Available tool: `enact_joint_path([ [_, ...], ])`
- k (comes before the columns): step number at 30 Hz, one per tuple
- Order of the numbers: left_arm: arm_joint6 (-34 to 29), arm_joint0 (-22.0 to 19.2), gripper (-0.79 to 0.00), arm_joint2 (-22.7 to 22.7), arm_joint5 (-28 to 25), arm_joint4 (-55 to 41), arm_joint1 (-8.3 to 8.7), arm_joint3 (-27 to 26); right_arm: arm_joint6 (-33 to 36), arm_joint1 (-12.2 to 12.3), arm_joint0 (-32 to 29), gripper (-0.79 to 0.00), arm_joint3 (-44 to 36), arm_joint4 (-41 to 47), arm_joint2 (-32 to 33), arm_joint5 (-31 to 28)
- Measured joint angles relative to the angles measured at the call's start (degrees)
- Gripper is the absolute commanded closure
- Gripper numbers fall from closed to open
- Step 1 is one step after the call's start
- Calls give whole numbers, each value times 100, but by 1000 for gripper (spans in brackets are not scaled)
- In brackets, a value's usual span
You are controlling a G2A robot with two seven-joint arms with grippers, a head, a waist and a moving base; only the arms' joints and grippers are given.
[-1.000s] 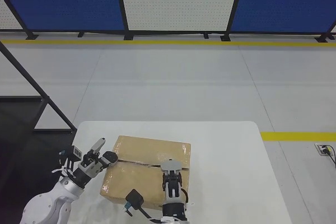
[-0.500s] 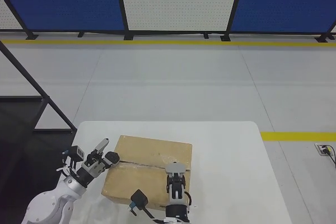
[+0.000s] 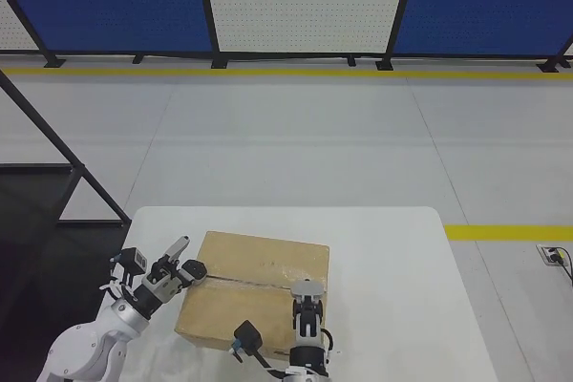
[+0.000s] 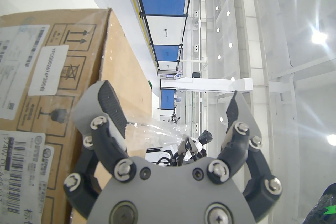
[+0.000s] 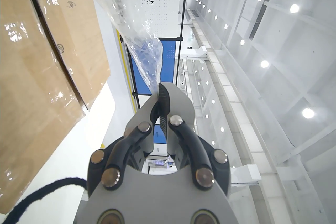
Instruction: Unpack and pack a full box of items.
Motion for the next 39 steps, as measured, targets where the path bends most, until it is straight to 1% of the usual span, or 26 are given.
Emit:
enact_joint_path([
  [4,-29,-7,-785,-20,13,-3,9,14,30,-28,42,-197,125,0,13,-263],
  [6,-39,-7,-785,-22,16,-17,12,18,43,-49,64,-246,189,0,28,-360],
  [12,-35,10,-785,-30,5,-34,19,19,-49,-124,57,-277,305,0,145,-378],
  [20,-30,47,-785,-32,-31,-56,26,-16,-134,-224,25,-234,465,0,407,-374],
  [28,-25,62,-785,-29,-49,-49,34,-37,-173,-304,13,-252,598,0,548,-481],
  [33,-8,59,-785,-16,-38,-45,37,-33,-189,-310,20,-296,600,0,544,-505],
  [35,6,51,-785,-8,-36,-46,37,-21,-167,-292,21,-320,579,0,515,-499],
  [36,9,46,-785,-5,-34,-46,38,-17,-144,-280,24,-354,572,0,502,-500],
  [37,10,42,-785,-2,-33,-46,38,-14,-116,-267,26,-369,564,0,487,-503],
  [39,8,28,-785,6,-30,-45,40,-9,-48,-236,25,-379,537,0,449,-517],
])
